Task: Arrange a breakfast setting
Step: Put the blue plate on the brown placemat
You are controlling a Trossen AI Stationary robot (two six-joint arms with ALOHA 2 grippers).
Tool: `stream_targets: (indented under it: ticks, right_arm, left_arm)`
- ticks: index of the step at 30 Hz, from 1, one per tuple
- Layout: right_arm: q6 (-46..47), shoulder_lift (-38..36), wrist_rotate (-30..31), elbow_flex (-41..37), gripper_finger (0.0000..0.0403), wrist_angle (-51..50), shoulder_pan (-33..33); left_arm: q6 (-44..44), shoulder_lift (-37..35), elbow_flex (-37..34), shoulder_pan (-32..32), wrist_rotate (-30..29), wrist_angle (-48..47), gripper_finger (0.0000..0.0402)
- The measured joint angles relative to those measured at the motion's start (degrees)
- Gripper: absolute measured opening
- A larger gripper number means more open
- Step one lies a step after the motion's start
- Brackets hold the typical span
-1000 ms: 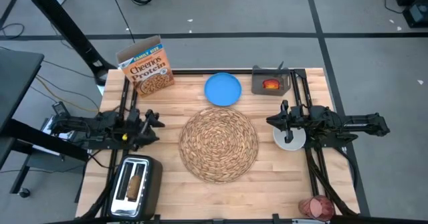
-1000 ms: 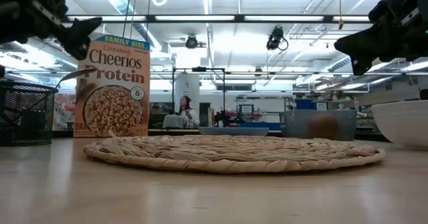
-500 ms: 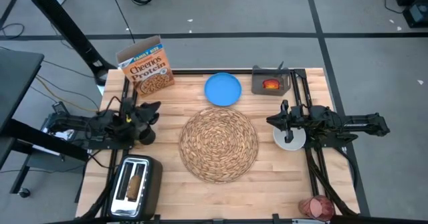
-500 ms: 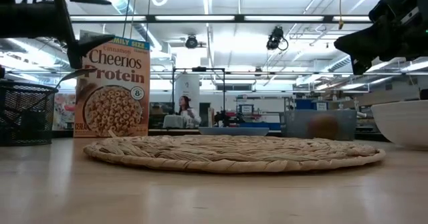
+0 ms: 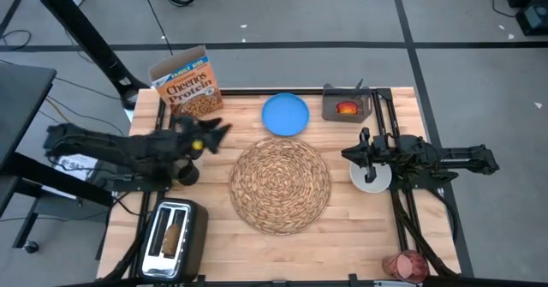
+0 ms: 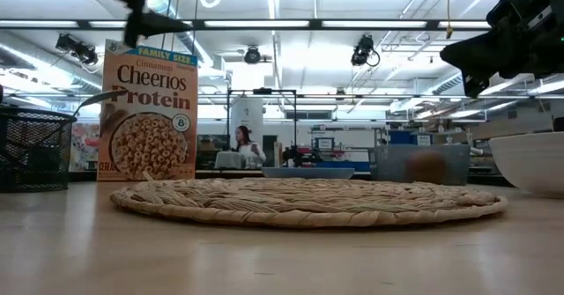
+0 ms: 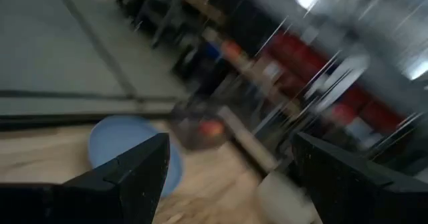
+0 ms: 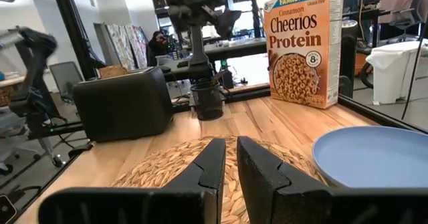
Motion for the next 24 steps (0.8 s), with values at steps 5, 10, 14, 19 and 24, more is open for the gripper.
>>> stream_targets:
  ticks: [5,10,14,19,24]
  right_arm:
    - [0.0,0.0,0.0,0.0,0.0050,0.0,0.0]
    - [0.0,0.0,0.0,0.0,0.0050,0.0,0.0]
    - [0.0,0.0,0.0,0.0,0.0050,0.0,0.0]
    - [0.0,0.0,0.0,0.0,0.0050,0.0,0.0]
    - [-1.8,0.0,0.1,0.0,0.0050,2.3,0.0]
  left_arm:
    - [-0.2,18.3,17.0,1.4,3.8,-15.8,0.0318]
    - [2.0,30.9,31.4,6.6,16.6,-30.7,0.0318]
    - [11.1,37.9,38.7,10.3,27.1,-34.8,0.0317]
    - [27.3,44.9,43.3,13.9,33.0,-39.6,0.0296]
    - [46.3,50.1,43.6,16.7,33.4,-38.8,0.0256]
